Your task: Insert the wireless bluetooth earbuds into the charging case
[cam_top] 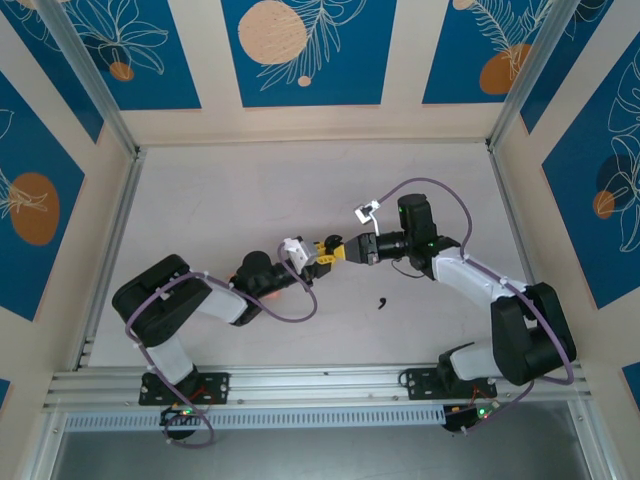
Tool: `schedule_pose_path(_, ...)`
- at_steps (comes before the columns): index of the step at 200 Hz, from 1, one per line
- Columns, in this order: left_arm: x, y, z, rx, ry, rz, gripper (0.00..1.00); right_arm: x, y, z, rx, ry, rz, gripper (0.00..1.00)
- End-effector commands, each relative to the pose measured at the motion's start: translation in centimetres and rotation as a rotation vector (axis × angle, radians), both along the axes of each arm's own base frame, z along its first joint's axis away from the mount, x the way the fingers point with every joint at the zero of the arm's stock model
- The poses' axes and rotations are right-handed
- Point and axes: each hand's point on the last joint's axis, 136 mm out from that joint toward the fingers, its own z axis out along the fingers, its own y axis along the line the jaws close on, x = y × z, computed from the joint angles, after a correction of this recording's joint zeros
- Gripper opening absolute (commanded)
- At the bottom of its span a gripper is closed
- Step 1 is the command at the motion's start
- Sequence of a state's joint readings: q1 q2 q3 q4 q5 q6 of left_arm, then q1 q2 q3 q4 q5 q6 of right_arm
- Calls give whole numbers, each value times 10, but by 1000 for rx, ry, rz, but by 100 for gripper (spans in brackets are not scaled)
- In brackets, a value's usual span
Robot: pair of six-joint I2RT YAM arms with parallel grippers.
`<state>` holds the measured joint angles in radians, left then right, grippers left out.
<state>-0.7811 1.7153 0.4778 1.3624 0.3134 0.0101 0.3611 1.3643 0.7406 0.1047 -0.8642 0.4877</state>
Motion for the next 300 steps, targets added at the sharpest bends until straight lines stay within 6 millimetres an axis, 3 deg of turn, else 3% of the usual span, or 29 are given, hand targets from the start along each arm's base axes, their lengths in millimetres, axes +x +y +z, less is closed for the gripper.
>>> schedule_pose_path(1, -8, 0, 22, -41, -70, -25, 15, 4, 6, 10, 15, -19, 12, 12)
schedule_pose_path(72, -8, 4, 17, -27, -71, -6, 15, 3, 6, 18, 5, -47, 6, 14)
schedule_pose_path(118, -21, 7, -1, 23, -75, -47, 14, 0, -19, 16, -129, -29, -80, 22)
schedule_pose_path(151, -41, 8, -13, 63, -99, -133, 15, -6, -45, -8, -324, 52, -180, 26)
schedule_pose_path(192, -58, 8, -25, 105, -135, -199, 14, -19, -80, -55, -567, 266, -291, 32)
schedule_pose_path(241, -64, 12, -32, 131, -155, -205, 15, -45, -112, -106, -821, 517, -342, 38)
schedule_pose_path(300, -63, 14, -33, 136, -159, -194, 15, -53, -128, -141, -999, 623, -370, 42)
